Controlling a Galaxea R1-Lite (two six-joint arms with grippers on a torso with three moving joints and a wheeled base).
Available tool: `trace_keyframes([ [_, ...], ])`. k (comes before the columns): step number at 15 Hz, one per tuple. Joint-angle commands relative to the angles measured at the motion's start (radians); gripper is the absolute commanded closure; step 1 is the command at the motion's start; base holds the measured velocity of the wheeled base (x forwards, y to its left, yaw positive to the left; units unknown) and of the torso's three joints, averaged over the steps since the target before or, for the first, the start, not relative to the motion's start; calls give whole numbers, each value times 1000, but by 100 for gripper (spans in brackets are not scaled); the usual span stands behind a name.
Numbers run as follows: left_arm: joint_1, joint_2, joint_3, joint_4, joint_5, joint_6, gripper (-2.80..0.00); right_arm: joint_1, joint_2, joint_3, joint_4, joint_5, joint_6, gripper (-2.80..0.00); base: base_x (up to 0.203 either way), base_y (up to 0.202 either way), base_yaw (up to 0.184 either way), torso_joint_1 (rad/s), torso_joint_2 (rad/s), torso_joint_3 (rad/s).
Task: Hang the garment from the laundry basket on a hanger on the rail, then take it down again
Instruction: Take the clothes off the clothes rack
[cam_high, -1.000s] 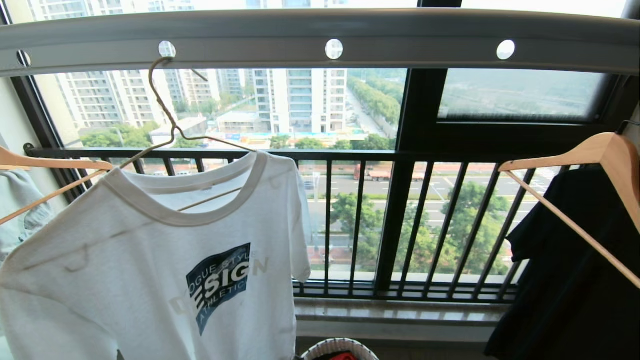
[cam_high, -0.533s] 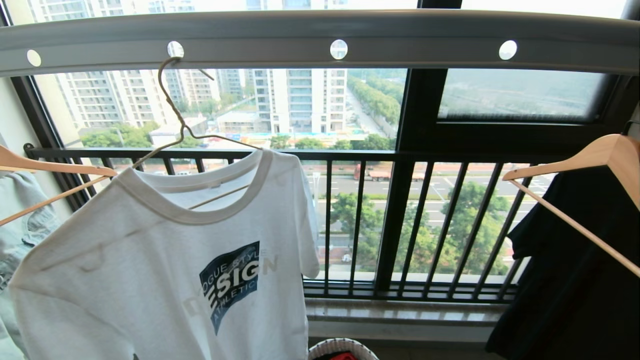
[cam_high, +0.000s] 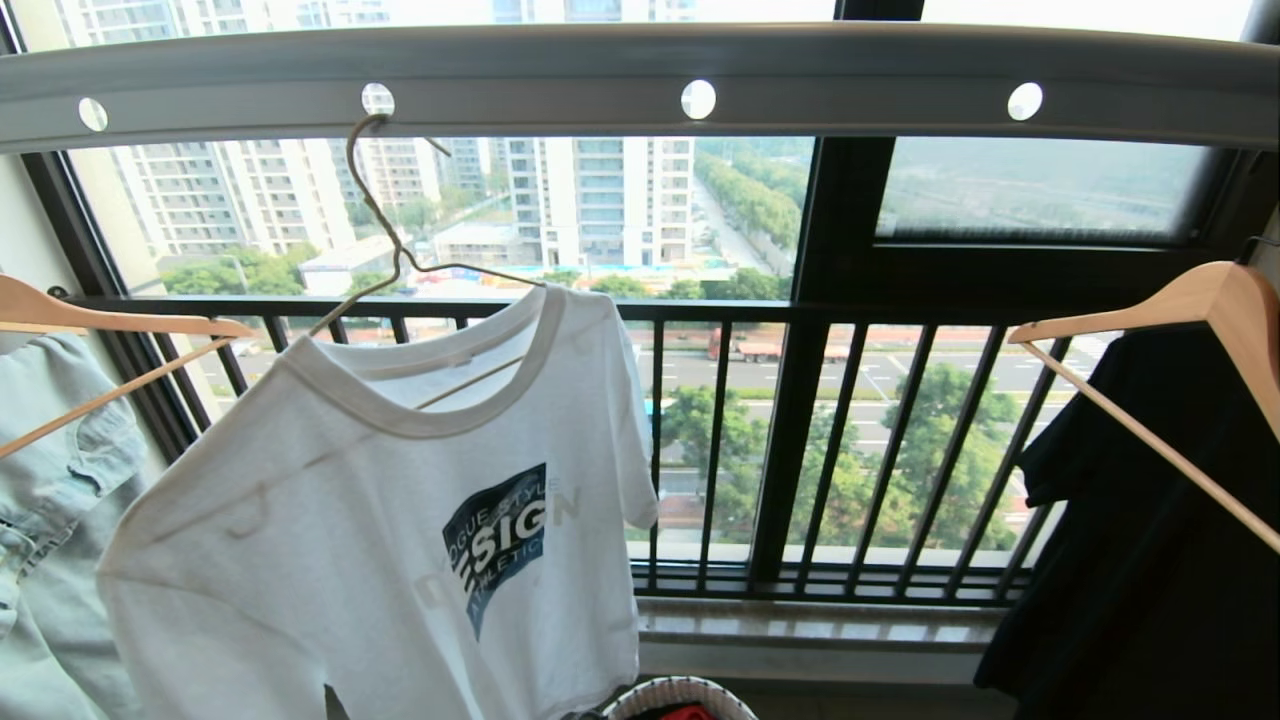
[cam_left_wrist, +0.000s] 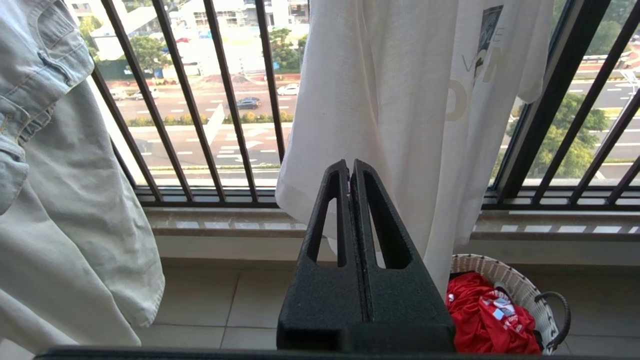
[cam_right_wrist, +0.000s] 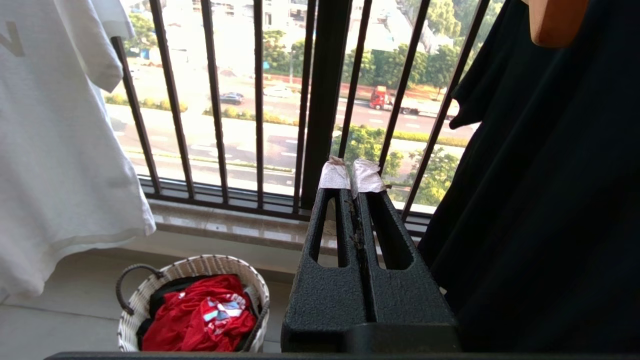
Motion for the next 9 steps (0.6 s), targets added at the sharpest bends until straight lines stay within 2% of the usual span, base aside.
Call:
trace_keyframes([
  [1,0,-1,-21,8,-3,0,0,0,1,0,0,0,-2,0,0,0,0,0,0,0],
  [3,0,30,-122,42,-4,-7,0,0,1,0,0,0,-1,0,0,0,0,0,0,0],
  [6,-6,182,-305,113,-5,-8,0,0,1,0,0,0,1,0,0,0,0,0,0,0],
  [7,-22,240,-362,137,-5,-6,0,0,1,0,0,0,5,0,0,0,0,0,0,0],
  [9,-103,348,-514,217,-4,-4,0,0,1,0,0,-1,18,0,0,0,0,0,0,0],
])
